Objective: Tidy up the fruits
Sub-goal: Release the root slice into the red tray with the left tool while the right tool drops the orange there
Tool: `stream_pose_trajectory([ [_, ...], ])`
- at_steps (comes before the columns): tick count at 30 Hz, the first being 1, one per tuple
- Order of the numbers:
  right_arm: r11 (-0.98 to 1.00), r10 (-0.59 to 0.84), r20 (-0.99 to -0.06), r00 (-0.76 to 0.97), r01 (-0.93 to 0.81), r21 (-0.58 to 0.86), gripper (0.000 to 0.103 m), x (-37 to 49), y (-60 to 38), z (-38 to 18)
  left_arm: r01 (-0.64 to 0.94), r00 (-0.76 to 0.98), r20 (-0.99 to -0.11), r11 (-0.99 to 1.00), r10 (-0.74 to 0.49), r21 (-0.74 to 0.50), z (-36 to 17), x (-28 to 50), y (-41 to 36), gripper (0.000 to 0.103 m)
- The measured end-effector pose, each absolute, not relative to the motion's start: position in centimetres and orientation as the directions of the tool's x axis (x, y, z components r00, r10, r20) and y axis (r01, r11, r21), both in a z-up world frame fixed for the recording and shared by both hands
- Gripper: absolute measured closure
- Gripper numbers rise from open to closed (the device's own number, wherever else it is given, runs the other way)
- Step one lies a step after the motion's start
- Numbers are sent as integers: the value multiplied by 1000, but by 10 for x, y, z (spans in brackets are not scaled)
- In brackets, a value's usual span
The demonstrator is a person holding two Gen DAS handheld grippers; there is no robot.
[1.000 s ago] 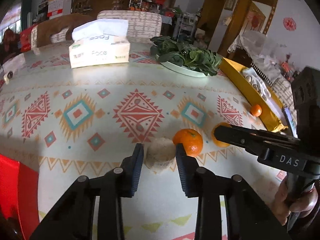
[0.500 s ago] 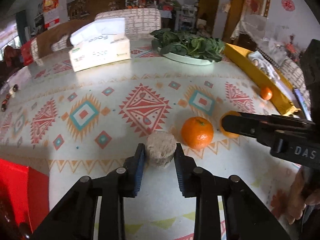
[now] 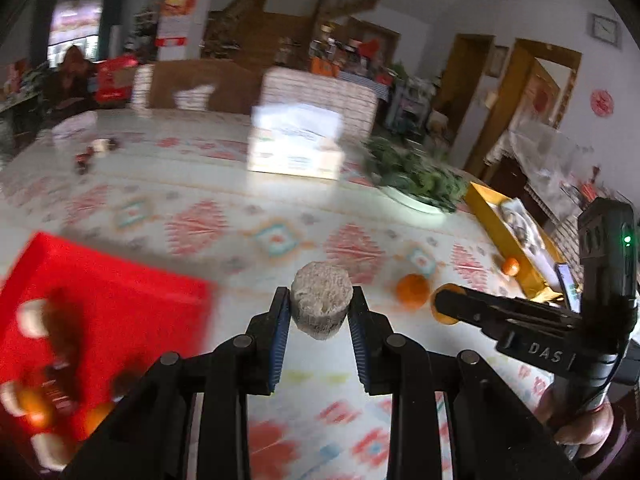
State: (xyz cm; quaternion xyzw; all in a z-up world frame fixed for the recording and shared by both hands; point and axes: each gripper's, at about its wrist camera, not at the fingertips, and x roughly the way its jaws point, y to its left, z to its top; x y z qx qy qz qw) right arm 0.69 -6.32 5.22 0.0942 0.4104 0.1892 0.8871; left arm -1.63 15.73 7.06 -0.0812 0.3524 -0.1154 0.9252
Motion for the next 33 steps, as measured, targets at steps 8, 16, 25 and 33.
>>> stream_pose_trajectory([
  [8, 828, 532, -699, 478, -466, 312, 67, -6, 75, 62, -88, 697, -713, 977, -79, -194, 53, -26, 277, 75],
  [16, 789, 523, -755, 395, -560, 253, 67, -4, 174, 32, -193, 674, -735, 943, -73, -270, 37, -25, 335, 75],
  [25, 785, 553, -704, 446, -562, 260, 43, -9, 162, 43, -192, 756, -653, 937, -49, -292, 70, -50, 324, 41],
  [33, 815, 555, -644, 527, -498, 295, 41, -20, 96, 71, -180, 814, -580, 967, 42, -181, 98, -86, 275, 20],
])
